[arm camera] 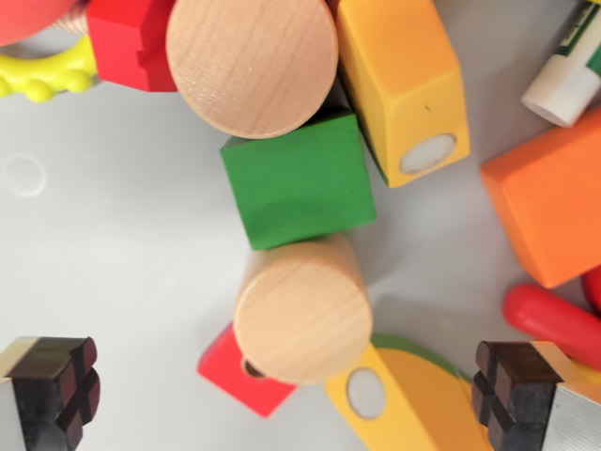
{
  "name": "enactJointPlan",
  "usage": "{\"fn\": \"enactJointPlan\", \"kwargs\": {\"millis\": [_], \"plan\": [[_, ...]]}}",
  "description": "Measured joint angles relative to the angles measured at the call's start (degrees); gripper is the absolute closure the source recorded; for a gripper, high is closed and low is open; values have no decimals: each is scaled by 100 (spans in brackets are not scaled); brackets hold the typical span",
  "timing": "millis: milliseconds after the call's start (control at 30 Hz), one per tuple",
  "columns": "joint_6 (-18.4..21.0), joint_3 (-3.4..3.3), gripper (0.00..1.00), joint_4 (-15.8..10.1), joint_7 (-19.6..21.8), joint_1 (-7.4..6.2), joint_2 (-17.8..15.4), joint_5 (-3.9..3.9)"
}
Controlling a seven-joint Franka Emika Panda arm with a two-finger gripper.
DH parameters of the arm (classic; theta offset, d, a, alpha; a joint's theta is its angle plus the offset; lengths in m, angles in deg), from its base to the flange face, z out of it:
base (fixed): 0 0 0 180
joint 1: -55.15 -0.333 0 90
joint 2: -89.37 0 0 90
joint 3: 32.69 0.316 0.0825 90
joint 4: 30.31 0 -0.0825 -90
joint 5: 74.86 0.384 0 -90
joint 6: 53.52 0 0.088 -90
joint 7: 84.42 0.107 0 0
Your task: Pick an object from the bin
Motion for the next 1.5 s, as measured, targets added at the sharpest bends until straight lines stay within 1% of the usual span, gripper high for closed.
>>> {"fn": "enactJointPlan", "kwargs": {"millis": [167,433,700,733,1500], "plan": [[-210,2,0,34,0,1,253,5],[-438,12,0,106,0,7,547,11],[-544,18,0,150,0,11,690,13],[-547,18,100,151,0,11,693,13],[-550,20,100,154,0,13,693,14]]}}
